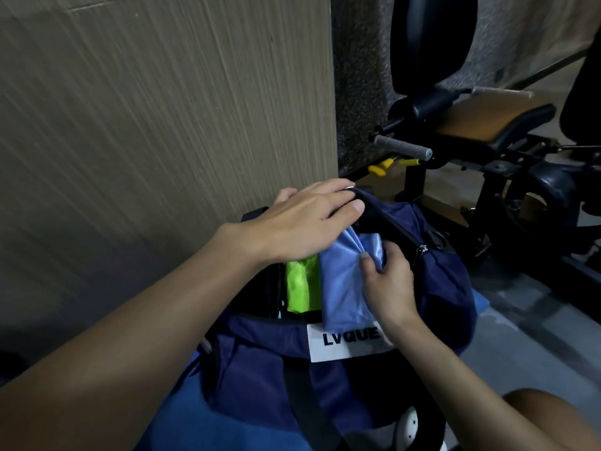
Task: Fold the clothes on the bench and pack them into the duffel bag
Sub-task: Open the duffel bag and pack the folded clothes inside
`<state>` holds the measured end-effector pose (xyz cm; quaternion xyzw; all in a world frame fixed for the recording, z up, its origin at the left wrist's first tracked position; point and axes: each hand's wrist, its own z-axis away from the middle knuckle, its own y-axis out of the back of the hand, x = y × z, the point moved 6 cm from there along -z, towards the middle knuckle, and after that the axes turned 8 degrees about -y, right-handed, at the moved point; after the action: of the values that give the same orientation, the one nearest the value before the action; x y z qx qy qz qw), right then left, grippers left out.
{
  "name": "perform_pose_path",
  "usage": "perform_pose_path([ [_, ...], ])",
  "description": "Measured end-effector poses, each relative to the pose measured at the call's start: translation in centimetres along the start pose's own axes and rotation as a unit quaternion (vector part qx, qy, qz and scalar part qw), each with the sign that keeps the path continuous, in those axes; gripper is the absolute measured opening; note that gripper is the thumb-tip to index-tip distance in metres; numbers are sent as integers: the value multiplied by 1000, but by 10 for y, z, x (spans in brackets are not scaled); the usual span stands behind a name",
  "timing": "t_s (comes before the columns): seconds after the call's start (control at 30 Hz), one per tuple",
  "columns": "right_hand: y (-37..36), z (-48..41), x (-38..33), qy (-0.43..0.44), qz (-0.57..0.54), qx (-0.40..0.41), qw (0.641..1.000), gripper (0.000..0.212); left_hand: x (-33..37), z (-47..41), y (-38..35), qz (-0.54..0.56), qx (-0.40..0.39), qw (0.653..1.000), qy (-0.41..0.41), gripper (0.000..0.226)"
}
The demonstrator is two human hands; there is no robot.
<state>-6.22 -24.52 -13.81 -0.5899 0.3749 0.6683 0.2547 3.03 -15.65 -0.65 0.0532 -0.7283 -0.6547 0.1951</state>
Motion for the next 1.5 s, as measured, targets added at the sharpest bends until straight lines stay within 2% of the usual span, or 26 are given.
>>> perform_pose_path([
  [0.13,-10,-19,11,-41,26,-5,999,22,-4,-2,5,12,7,1000,-12,87],
  [0.27,-17,-39,-6,-30,76,2,997,19,-3,-6,9,11,4,1000,-15,73],
  [0.47,-26,-35,-16,-18,238,-40,970,38,-7,-3,7,15,2,1000,-19,71],
  [0.53,-26,-18,-23,52,293,-15,954,56,-7,-4,7,16,4,1000,-22,70],
  [0.6,-29,-2,-37,183,367,22,912,62,-9,-4,8,20,14,1000,-21,70],
  [0.67,-38,9,-45,289,400,-5,870,58,-11,-4,6,23,19,999,-22,74],
  [0.73,-48,11,-43,324,421,-65,845,53,-12,-4,3,18,16,999,-23,85],
  [0.8,-53,3,-35,300,456,-114,830,59,-12,-3,1,7,11,1000,-26,90],
  [0.9,-52,-13,-14,212,510,-167,817,74,-12,-4,1,4,9,1000,-26,91],
  [1.0,-48,-22,5,139,487,-203,838,80,-11,-5,1,2,9,1000,-29,90],
  [1.13,-44,-33,15,73,388,-201,896,76,-11,-7,-1,0,5,999,-37,87],
  [1.2,-41,-34,19,64,375,-199,903,75,-11,-7,-3,-2,-1,999,-40,86],
  [1.27,-41,-31,19,94,413,-183,887,77,-10,-7,-3,0,-3,999,-39,85],
  [1.37,-44,-18,7,198,494,-113,839,82,-8,-8,-1,-1,0,999,-40,84],
  [1.43,-45,-6,-9,271,509,-46,816,64,-8,-9,1,-4,1,999,-40,84],
  [1.5,-47,3,-20,311,488,-15,815,45,-6,-8,1,-4,1,999,-39,84],
])
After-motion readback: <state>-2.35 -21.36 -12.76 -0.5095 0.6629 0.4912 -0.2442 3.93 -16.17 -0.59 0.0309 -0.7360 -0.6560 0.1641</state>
